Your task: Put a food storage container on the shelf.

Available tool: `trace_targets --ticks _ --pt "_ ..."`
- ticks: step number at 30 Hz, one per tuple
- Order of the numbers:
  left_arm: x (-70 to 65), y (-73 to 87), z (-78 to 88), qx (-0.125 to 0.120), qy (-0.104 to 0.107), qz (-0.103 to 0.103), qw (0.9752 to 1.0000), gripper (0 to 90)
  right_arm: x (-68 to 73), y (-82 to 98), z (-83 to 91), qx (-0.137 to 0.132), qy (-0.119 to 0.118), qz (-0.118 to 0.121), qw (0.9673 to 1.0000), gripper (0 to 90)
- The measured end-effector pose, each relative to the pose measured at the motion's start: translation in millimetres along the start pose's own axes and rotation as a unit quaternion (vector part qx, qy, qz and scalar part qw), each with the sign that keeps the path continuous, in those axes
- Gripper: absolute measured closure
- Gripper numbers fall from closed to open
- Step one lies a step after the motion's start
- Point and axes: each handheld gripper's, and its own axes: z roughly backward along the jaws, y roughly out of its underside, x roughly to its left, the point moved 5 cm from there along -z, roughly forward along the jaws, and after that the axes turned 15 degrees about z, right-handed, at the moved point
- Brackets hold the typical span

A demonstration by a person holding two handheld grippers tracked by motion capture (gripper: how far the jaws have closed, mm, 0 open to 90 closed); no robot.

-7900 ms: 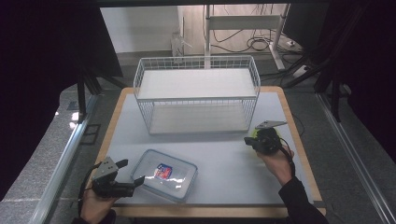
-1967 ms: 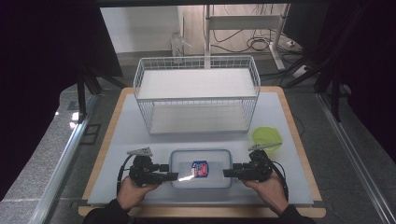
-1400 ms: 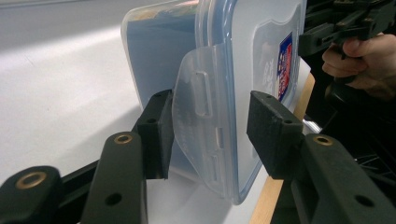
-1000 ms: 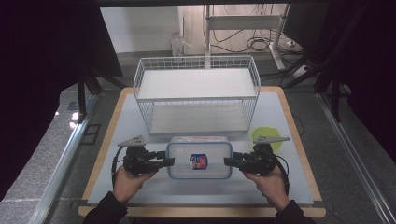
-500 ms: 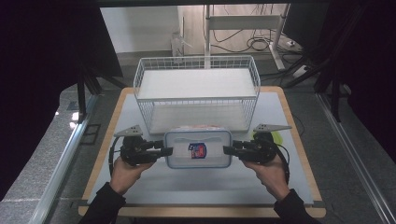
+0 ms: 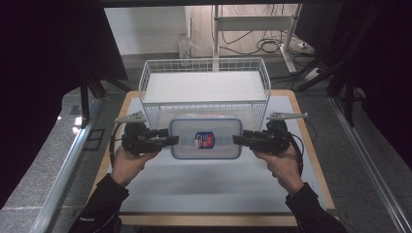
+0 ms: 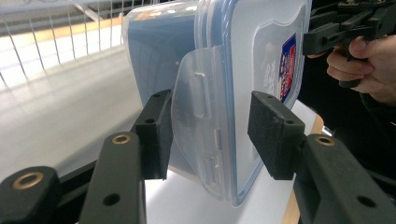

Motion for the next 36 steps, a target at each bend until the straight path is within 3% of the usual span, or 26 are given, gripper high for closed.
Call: trace_targets --ticks 15,24,31,36 --pt "5.0 -50.8 13.3 -0.022 0.011 0.007 0.9997 51.4 -14.6 -57.1 -3.3 -0.015 0.005 0.005 0.9999 54.0" --pt "9.3 -87.7 16.4 -0.028 0.014 0.009 0.9995 51.6 -32.0 -93.8 -7.1 -0.033 0.011 0.000 0.9994 53.9" --pt "12.7 -119.4 16.6 -0.030 0.018 0.011 0.9993 52.1 -47.0 -111.6 -9.7 -0.051 0.010 -0.010 0.9986 53.9" --pt "16.5 -132.6 13.1 -0.034 0.017 0.015 0.9992 52.0 -57.5 -120.9 -12.5 -0.055 0.009 -0.021 0.9982 53.7"
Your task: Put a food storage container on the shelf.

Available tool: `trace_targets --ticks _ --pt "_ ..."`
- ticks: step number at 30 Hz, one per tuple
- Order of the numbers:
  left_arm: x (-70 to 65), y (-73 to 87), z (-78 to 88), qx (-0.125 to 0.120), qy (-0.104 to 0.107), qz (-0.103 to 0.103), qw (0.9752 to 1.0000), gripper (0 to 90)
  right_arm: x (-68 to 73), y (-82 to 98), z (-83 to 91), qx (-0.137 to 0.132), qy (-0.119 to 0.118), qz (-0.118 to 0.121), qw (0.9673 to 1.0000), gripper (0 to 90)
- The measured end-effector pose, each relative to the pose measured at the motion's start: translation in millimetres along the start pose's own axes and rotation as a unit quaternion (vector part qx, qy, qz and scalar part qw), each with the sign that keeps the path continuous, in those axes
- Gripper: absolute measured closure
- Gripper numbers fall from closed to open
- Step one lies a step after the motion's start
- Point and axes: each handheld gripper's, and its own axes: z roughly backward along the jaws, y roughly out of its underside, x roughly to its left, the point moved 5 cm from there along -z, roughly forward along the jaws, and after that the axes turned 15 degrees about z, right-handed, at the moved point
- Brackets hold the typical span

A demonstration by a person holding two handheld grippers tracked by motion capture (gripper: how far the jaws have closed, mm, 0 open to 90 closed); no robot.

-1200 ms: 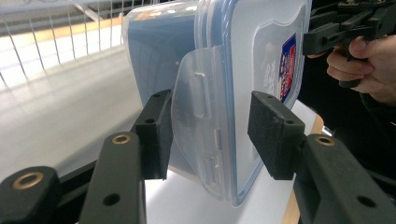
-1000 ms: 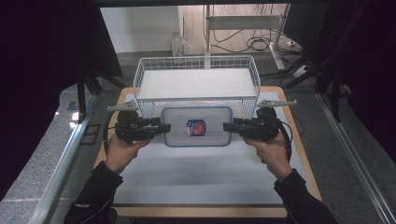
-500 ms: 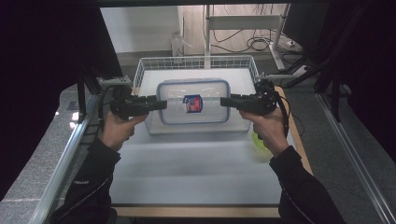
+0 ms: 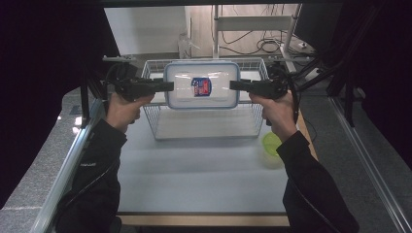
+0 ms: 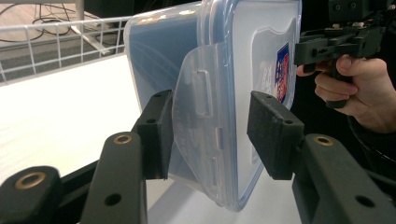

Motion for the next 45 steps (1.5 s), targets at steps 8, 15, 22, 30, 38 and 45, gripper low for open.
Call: trace_targets --ticks 8,15,22,30,38,45 --pt "15.1 -7.7 -10.9 -0.004 0.000 0.015 0.9999 51.9 -17.2 -5.9 -9.6 -0.001 0.005 -0.013 0.9999 53.6" --pt "27.3 -6.4 -18.8 -0.006 -0.001 0.026 0.9996 51.3 -27.3 -3.4 -17.7 0.003 0.011 -0.022 0.9997 53.4" --pt "31.6 -7.4 -22.2 -0.012 -0.002 0.030 0.9995 51.0 -33.9 -0.4 -22.9 0.002 0.013 -0.035 0.9993 52.8" --pt "33.0 -6.7 -24.8 -0.013 -0.045 0.021 0.9987 46.3 -35.3 0.1 -26.6 -0.001 0.029 -0.032 0.9991 50.1" --pt "36.4 -0.7 -27.5 -0.003 -0.054 0.022 0.9983 49.7 -41.5 4.5 -27.3 0.008 0.051 -0.032 0.9981 51.0" --pt "29.0 3.1 -38.7 0.006 -0.049 0.008 0.9988 48.1 -37.5 2.3 -31.0 0.016 0.068 -0.013 0.9975 51.1"
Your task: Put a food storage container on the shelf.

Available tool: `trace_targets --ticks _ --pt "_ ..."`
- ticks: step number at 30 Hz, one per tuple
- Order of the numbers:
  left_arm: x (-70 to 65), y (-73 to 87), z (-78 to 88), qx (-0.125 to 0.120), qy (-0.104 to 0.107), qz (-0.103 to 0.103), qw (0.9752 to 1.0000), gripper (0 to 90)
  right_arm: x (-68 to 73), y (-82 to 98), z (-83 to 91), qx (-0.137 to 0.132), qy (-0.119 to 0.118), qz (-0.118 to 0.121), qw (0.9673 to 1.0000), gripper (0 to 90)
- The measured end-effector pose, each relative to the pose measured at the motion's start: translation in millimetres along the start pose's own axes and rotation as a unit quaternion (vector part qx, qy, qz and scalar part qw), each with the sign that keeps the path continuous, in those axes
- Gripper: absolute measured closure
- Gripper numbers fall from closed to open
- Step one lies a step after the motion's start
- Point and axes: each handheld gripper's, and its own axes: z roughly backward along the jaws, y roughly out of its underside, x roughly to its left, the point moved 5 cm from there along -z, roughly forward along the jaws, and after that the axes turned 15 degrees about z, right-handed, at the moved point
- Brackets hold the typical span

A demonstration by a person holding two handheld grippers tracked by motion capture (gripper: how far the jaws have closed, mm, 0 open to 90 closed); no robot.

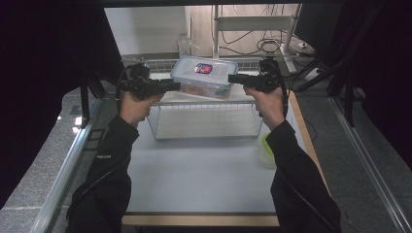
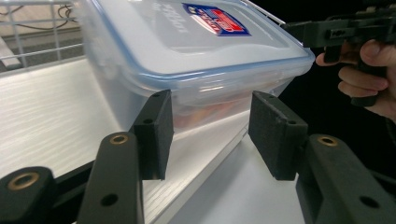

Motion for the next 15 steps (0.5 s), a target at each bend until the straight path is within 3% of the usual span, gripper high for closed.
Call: trace_targets --ticks 2,6,10,15 --pt "-3.3 2.4 -0.4 -0.003 -0.013 -0.018 0.9997 47.0 4.9 -0.7 2.2 0.002 0.017 0.028 0.9995 53.1" --pt "-3.8 6.1 3.4 -0.009 -0.018 -0.028 0.9994 48.8 15.3 1.9 12.3 -0.006 0.025 0.059 0.9979 61.9" --pt "-0.8 13.9 8.1 -0.015 -0.031 -0.042 0.9985 56.9 29.7 13.1 19.4 -0.004 0.030 0.093 0.9952 75.2" --pt "2.0 17.2 8.1 -0.016 -0.052 -0.051 0.9972 68.5 39.1 30.6 10.8 0.024 0.031 0.122 0.9917 85.5"
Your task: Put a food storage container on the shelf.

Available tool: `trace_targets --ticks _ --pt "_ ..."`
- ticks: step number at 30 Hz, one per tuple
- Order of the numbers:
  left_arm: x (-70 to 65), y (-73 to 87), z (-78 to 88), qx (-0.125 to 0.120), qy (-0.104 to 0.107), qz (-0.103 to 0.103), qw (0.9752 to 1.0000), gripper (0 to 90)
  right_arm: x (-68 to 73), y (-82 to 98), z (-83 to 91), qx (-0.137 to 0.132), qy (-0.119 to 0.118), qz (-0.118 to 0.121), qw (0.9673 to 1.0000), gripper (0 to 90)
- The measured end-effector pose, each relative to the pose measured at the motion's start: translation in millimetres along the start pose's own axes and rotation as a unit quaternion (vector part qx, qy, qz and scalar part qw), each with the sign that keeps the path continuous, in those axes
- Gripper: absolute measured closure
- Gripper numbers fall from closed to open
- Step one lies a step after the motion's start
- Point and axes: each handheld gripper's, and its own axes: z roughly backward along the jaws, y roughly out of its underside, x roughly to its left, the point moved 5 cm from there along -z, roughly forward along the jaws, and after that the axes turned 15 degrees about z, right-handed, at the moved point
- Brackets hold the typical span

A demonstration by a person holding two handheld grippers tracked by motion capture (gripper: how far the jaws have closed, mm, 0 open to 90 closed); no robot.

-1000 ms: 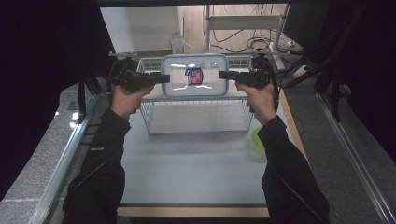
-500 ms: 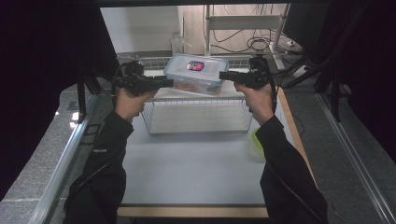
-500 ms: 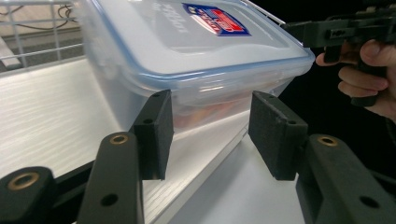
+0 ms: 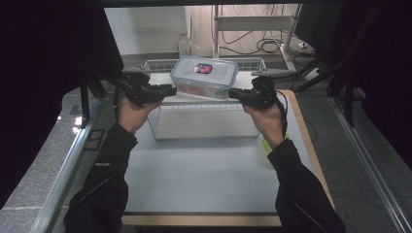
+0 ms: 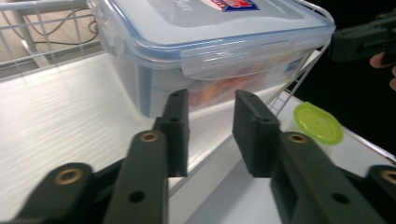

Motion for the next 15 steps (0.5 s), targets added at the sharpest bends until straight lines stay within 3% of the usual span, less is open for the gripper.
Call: trace_targets --ticks 7,15 --pt "1.3 0.5 -2.0 -0.007 -0.007 0.000 1.0000 74.1 1.8 4.3 -14.6 0.001 -0.002 -0.002 1.0000 89.4" --pt "2.1 1.9 -10.3 -0.006 -0.004 0.010 0.9999 75.0 -6.2 1.1 -20.6 0.010 0.021 0.000 0.9997 89.8"
